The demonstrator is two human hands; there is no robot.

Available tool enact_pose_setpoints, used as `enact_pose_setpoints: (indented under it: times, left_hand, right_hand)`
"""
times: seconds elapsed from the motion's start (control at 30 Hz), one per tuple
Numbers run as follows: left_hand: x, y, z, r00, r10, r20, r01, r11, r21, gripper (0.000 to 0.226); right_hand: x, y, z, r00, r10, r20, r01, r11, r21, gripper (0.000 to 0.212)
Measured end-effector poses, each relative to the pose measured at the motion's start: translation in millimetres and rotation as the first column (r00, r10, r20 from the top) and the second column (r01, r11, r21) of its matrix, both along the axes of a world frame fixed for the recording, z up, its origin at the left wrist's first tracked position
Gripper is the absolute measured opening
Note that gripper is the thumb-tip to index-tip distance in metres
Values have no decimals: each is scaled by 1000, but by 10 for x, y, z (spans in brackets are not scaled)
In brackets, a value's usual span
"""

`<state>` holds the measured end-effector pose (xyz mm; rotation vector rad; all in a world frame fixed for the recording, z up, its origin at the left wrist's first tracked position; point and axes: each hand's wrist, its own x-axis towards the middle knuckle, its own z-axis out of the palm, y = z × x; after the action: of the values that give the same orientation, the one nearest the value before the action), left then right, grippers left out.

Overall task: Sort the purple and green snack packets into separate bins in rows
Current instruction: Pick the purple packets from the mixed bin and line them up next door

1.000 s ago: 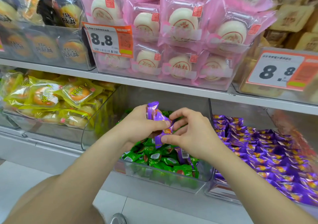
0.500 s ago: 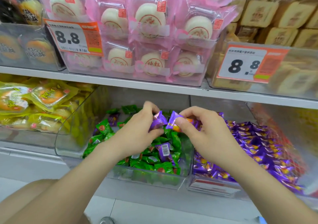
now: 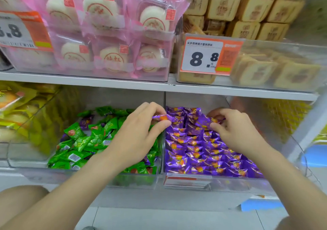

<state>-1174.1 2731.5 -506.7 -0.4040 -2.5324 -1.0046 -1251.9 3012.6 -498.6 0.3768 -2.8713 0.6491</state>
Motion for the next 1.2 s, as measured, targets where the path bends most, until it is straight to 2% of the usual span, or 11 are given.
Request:
enact_pose_setpoints:
  times: [0.2,0.37,0.57,0.7,0.77,0.83,0.9,0.93,1.03,1.1,1.2]
  left_hand:
    - [-102,135,-60,995,81,-61,-81,997,-3,26]
    - [-128,193,-57,994,96,-52,-93,994,63,18]
    - [-139,218,-43,994,107,-33,-104,992,73,18]
    - [-143,214,-57,994,106,5,-106,992,73,24]
    - [-136,214,-38,996,92,21,-93,992,84,26]
    - [-119,228,-1,999,48,26,-51,990,134,22]
    - [-98,248,30,1000,-10,18,6,978,207,15]
    - [-86,264,45,999,-40,12,36,967,253,15]
    - [-52,306,79,996,-83,30,68,937,342,16]
    - [-44,313,56,998,-46,35,35,961,273,12]
    - [-50,275,-8,997,76,12,-77,991,108,13]
  right_hand:
    - [-119,7,-152,991,135,-5,-134,987,90,11]
    - [-148,-74,-243,982,189,29,-191,967,170,20]
    - [-187,-96,-273,975,218,30,-220,959,181,15]
    - [-154,-90,-263,977,211,-2,-206,953,221,21]
    - [-70,-122,-180,976,199,-93,-187,975,120,23]
    - [115,-211,-6,969,225,-103,-243,944,-223,22]
    - [328,-320,166,928,372,25,-289,760,-582,21]
    - [399,-347,209,901,429,56,-291,697,-656,23]
    - [427,-321,211,888,440,135,-252,710,-658,23]
    - [353,-235,190,923,359,137,-209,769,-604,20]
    - [224,-16,159,985,170,15,-152,914,-377,16]
